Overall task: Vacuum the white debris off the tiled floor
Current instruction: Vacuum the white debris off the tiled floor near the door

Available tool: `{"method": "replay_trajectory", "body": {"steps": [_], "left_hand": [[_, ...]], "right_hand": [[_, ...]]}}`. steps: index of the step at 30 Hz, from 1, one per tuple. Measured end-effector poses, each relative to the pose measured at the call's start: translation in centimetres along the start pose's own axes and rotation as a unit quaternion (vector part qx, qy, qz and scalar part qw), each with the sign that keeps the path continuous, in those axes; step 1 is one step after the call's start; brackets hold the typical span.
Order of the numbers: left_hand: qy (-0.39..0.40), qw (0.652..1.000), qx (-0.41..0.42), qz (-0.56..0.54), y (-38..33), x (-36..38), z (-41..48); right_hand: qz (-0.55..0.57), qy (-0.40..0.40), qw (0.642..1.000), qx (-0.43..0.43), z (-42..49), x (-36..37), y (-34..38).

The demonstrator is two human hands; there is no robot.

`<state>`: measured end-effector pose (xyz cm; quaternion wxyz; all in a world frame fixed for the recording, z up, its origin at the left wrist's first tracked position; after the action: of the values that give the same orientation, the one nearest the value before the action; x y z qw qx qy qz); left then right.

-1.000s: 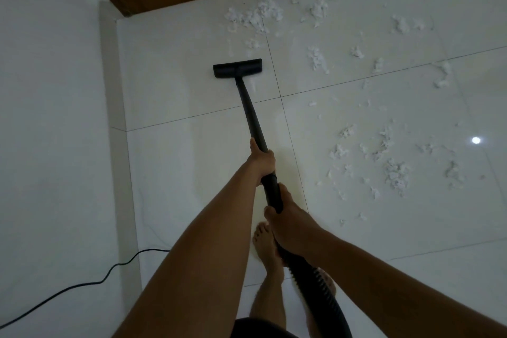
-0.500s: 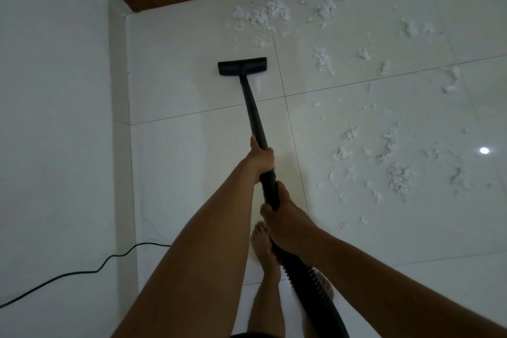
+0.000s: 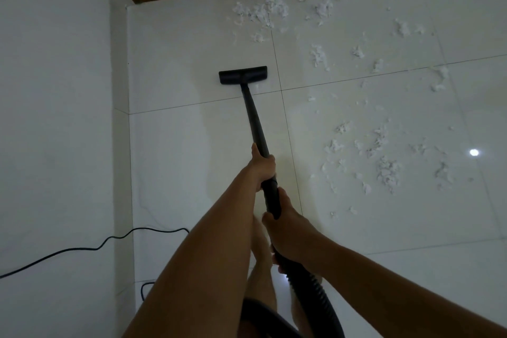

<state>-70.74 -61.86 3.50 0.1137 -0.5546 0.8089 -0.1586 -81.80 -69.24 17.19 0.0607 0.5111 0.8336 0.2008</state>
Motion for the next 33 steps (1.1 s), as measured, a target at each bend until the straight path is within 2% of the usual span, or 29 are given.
{"method": "replay_trajectory", "body": {"steps": [15, 25, 29, 33], "left_hand": [[0.001, 0.999, 0.017, 0.032, -3.9, -7.4, 2.3], [0.005, 0.999, 0.032, 0.041, -4.8, -9.4, 2.5], [0.003, 0.998, 0.034, 0.044, -5.2, -8.7, 3.6], [0.0, 0.997, 0.045, 0.06, -4.5, -8.3, 5.9]], "right_hand": [[0.01, -0.062, 0.998, -0.033, 5.0, 1.9, 7.1], [-0.005, -0.085, 0.996, -0.011, 7.3, 3.1, 7.7], [-0.105, -0.141, 0.984, -0.025, 9.8, 1.8, 6.8], [-0.118, -0.141, 0.983, -0.024, 12.5, 1.5, 4.9]]}}
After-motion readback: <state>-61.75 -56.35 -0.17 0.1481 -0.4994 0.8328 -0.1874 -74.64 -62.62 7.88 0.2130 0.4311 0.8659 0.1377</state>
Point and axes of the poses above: each hand's wrist, its own z-axis towards the middle knuckle, its own x-axis out of the palm, y = z × x, the point moved 10 cm from there along z, towards the middle knuckle, and after that the axes turned 9 degrees about y, right-handed, at the moved point
